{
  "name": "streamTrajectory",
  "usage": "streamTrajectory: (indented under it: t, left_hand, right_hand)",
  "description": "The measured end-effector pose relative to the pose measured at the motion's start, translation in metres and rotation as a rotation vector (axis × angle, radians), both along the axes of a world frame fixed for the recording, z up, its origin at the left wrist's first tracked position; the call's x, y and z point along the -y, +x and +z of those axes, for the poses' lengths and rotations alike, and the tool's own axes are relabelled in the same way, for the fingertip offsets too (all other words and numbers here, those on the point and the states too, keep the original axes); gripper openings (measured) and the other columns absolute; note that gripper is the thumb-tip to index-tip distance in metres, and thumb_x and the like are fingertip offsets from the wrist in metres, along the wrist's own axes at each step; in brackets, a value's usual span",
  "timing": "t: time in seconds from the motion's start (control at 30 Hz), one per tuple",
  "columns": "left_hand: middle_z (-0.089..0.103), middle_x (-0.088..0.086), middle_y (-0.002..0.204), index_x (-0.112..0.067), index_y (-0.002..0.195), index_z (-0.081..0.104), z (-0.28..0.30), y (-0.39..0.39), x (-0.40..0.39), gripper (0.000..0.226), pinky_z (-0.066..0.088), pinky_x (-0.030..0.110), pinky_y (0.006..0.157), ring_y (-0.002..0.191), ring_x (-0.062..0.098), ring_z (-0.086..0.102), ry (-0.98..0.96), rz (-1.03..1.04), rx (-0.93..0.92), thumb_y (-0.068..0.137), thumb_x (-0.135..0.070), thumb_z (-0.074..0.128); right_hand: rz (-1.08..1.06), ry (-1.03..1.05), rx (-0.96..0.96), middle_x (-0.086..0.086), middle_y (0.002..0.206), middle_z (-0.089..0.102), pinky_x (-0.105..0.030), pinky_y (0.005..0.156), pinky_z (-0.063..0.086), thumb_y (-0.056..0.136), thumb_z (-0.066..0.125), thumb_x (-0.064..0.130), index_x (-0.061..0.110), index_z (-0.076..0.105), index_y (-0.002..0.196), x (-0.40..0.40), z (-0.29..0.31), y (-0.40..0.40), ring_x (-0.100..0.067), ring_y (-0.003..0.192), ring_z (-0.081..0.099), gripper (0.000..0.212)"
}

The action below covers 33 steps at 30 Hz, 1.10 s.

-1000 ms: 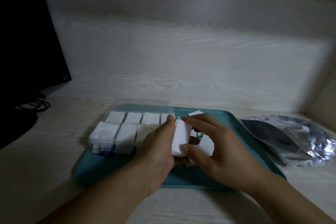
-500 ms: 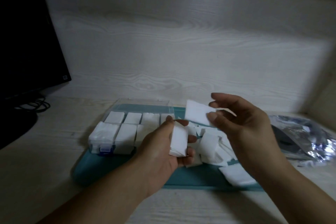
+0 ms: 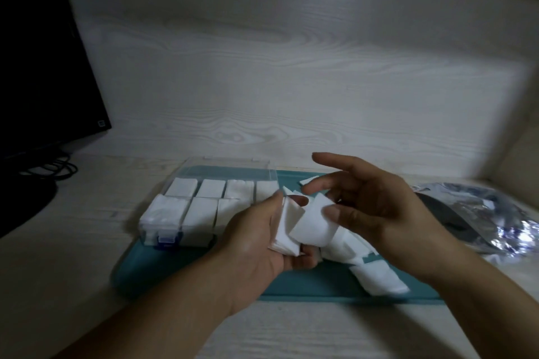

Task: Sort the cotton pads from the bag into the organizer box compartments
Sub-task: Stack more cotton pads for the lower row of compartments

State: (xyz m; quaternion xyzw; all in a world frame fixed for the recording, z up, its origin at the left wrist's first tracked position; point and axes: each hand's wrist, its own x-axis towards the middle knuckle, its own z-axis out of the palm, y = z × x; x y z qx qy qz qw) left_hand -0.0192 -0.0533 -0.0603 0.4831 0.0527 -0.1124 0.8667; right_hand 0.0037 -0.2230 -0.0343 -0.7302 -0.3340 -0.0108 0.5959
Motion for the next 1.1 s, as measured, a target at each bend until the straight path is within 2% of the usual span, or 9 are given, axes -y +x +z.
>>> streamTrajectory:
  t: [0.13, 0.2, 0.3, 0.43, 0.6, 0.77, 0.93, 1.0, 1.1]
  left_hand:
    - [0.070, 0.022, 0.095, -0.008, 0.121, 0.063, -0.004, 0.000, -0.001, 0.043, 0.050, 0.032, 0.050, 0.061, 0.026, 0.063, 0.095, -0.013, 0.038, 0.103, -0.038, 0.039]
    - [0.071, 0.023, 0.102, -0.011, 0.120, 0.063, -0.005, -0.001, -0.001, 0.040, 0.053, 0.034, 0.051, 0.074, 0.032, 0.067, 0.131, -0.007, 0.048, 0.103, -0.039, 0.040]
    - [0.070, 0.022, 0.112, -0.014, 0.119, 0.065, -0.006, -0.001, -0.001, 0.038, 0.056, 0.035, 0.054, 0.094, 0.039, 0.067, 0.126, -0.016, 0.071, 0.102, -0.039, 0.041]
    - [0.072, 0.021, 0.108, -0.012, 0.122, 0.061, -0.006, -0.003, 0.000, 0.040, 0.058, 0.038, 0.057, 0.086, 0.038, 0.070, 0.069, -0.064, 0.122, 0.101, -0.038, 0.040]
    - [0.072, 0.015, 0.113, -0.015, 0.130, 0.059, -0.010, -0.001, 0.004, 0.044, 0.060, 0.043, 0.070, 0.090, 0.034, 0.071, 0.031, -0.113, 0.131, 0.103, -0.038, 0.033]
    - [0.071, 0.020, 0.113, -0.012, 0.125, 0.061, -0.009, 0.001, 0.006, 0.039, 0.051, 0.054, 0.090, 0.095, 0.036, 0.066, -0.016, -0.064, 0.069, 0.105, -0.033, 0.035]
    - [0.075, 0.015, 0.096, -0.012, 0.119, 0.064, -0.005, -0.001, 0.002, 0.038, 0.058, 0.037, 0.059, 0.075, 0.025, 0.073, -0.063, -0.031, 0.107, 0.105, -0.033, 0.036]
    - [0.075, 0.016, 0.089, -0.010, 0.118, 0.063, -0.005, -0.002, 0.002, 0.037, 0.057, 0.035, 0.059, 0.070, 0.026, 0.072, -0.062, -0.014, 0.113, 0.104, -0.033, 0.039]
    - [0.073, 0.017, 0.083, -0.007, 0.111, 0.067, -0.006, 0.000, 0.004, 0.039, 0.054, 0.036, 0.061, 0.063, 0.026, 0.068, -0.037, 0.001, 0.121, 0.103, -0.034, 0.039]
  right_hand:
    - [-0.057, 0.099, -0.072, -0.015, 0.090, 0.073, -0.030, 0.079, 0.057, 0.071, 0.068, 0.001, 0.013, 0.057, 0.127, -0.004, 0.004, -0.002, -0.028, 0.084, 0.068, 0.058]
    - [-0.104, 0.118, -0.096, -0.010, 0.081, 0.074, -0.021, 0.073, 0.053, 0.070, 0.069, 0.002, 0.012, 0.061, 0.121, -0.003, 0.005, -0.001, -0.017, 0.077, 0.069, 0.052]
    - [-0.126, 0.150, -0.151, -0.010, 0.078, 0.073, -0.021, 0.061, 0.048, 0.068, 0.070, 0.006, 0.014, 0.068, 0.112, 0.000, 0.007, 0.000, -0.015, 0.070, 0.063, 0.044]
    - [-0.166, 0.120, -0.144, -0.011, 0.079, 0.075, -0.022, 0.068, 0.053, 0.073, 0.071, -0.005, 0.012, 0.068, 0.106, -0.008, 0.001, 0.000, -0.017, 0.074, 0.069, 0.037]
    - [-0.390, -0.061, 0.067, 0.008, 0.080, 0.074, -0.018, 0.064, 0.049, 0.078, 0.077, 0.001, 0.025, 0.069, 0.104, -0.025, -0.023, -0.001, -0.017, 0.068, 0.062, 0.036]
    - [-0.552, -0.256, 0.416, 0.017, 0.098, 0.067, -0.005, 0.079, 0.037, 0.083, 0.073, 0.022, 0.032, 0.066, 0.112, -0.021, -0.030, -0.004, 0.003, 0.095, 0.055, 0.031]
    - [-0.266, -0.416, 0.364, 0.019, 0.124, 0.055, -0.007, 0.088, 0.037, 0.078, 0.069, 0.036, 0.036, 0.050, 0.127, -0.010, -0.016, -0.010, 0.001, 0.113, 0.051, 0.053]
    - [-0.226, -0.486, 0.328, 0.020, 0.126, 0.052, -0.007, 0.087, 0.039, 0.073, 0.077, 0.046, 0.040, 0.045, 0.129, -0.011, -0.016, -0.012, 0.004, 0.112, 0.050, 0.064]
    - [-0.234, -0.460, 0.308, 0.017, 0.113, 0.058, -0.005, 0.076, 0.042, 0.073, 0.083, 0.034, 0.033, 0.050, 0.120, -0.017, -0.021, -0.011, 0.006, 0.102, 0.052, 0.057]
